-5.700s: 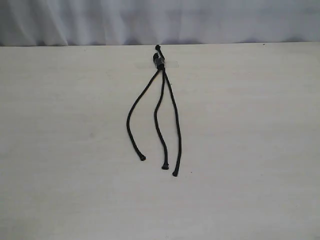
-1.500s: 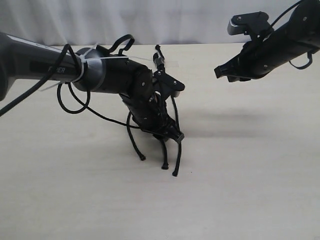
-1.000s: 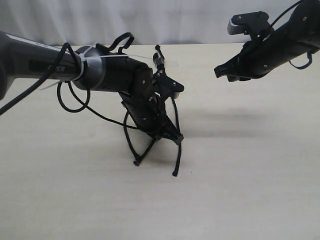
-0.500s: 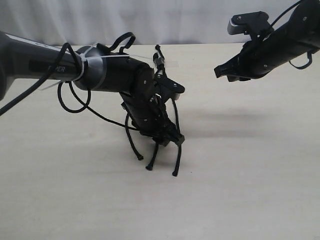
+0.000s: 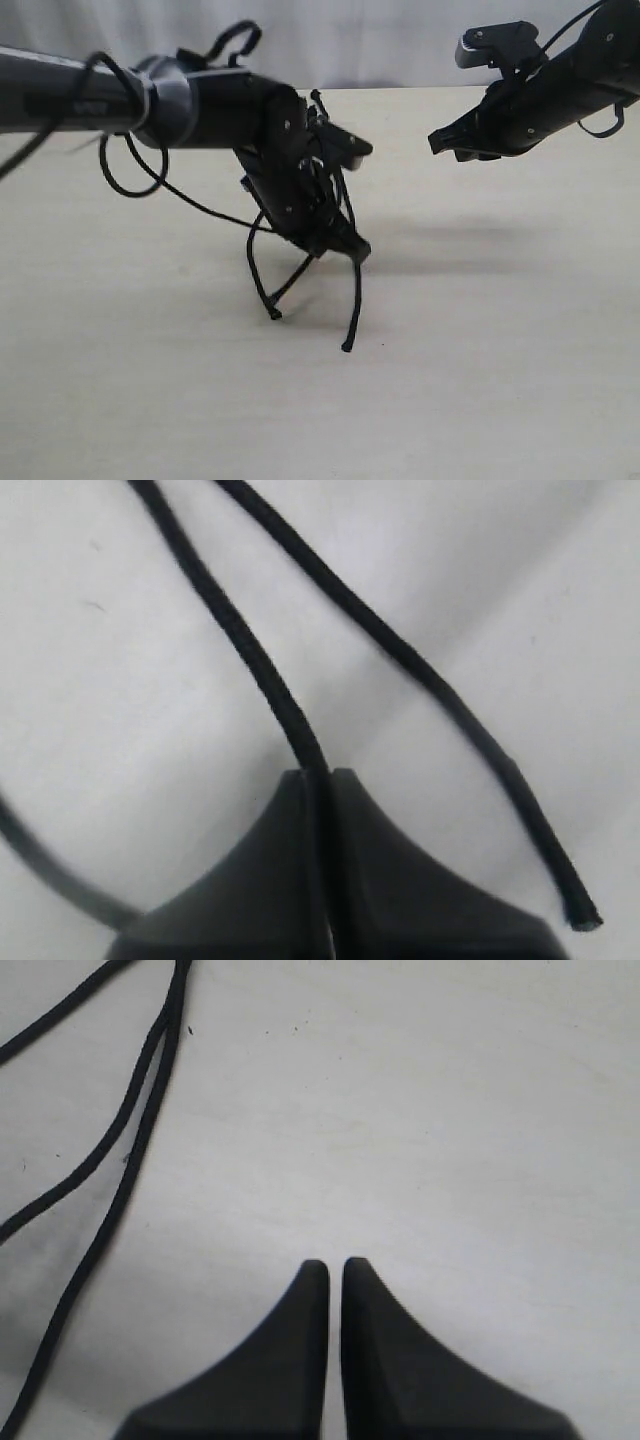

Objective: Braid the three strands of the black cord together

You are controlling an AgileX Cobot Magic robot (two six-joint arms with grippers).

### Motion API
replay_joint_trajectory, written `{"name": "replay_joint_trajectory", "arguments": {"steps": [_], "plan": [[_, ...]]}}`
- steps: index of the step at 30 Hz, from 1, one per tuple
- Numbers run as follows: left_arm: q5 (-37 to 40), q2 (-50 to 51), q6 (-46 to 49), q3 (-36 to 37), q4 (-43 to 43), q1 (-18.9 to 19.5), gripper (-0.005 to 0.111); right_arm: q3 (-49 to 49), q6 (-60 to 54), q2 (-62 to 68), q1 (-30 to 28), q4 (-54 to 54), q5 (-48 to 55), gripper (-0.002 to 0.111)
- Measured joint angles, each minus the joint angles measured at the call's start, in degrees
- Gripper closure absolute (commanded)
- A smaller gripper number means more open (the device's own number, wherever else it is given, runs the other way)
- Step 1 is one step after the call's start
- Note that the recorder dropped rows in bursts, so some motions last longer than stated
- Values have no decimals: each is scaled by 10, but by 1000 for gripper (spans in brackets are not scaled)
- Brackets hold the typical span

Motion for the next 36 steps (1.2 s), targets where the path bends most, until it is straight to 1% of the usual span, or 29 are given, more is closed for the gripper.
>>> {"name": "replay_joint_trajectory", "arguments": {"steps": [3,6,10,13,16,20,24,27,29,33,36], "plan": [[19,-36,1,-18,7,24,107,0,0,0,0,0,-1,104],[39,-58,1,-23,34,59,107,0,0,0,0,0,-1,104],[44,-53,0,-12,48,107,107,0,0,0,0,0,-3,104],[27,-35,0,5,54,140,107,0,0,0,0,0,-4,104],[6,-7,0,20,56,156,107,0,0,0,0,0,-5,104],[-6,29,0,25,46,157,107,0,0,0,0,0,-5,104],[-11,47,1,25,20,146,107,0,0,0,0,0,-5,104],[-13,49,7,24,11,123,107,0,0,0,0,0,-5,104],[-14,50,15,24,3,96,107,0,0,0,0,0,-5,104],[-21,50,41,24,-17,23,107,0,0,0,0,0,-5,104],[-27,51,50,18,-5,-19,107,0,0,0,0,0,-5,104]]}}
